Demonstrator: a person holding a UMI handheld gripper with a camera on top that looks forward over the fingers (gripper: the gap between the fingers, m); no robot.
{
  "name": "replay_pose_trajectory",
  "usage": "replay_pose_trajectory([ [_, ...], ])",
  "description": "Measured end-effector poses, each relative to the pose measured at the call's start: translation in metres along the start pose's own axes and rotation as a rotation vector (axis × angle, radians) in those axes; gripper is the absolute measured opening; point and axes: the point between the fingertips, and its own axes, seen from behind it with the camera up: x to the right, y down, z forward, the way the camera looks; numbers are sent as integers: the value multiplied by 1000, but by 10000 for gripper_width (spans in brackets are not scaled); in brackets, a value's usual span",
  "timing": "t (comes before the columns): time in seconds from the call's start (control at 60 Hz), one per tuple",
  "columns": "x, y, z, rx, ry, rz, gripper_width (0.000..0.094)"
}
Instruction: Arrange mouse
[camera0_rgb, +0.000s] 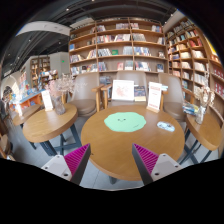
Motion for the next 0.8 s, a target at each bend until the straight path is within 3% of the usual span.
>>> replay_pose_trajectory([
  [0.183, 31, -4, -1, -7, 21, 22, 853],
  [0.583, 204, 1, 25, -9, 251, 42, 855],
  [0.8, 280, 3, 47, 12, 321, 79, 860],
])
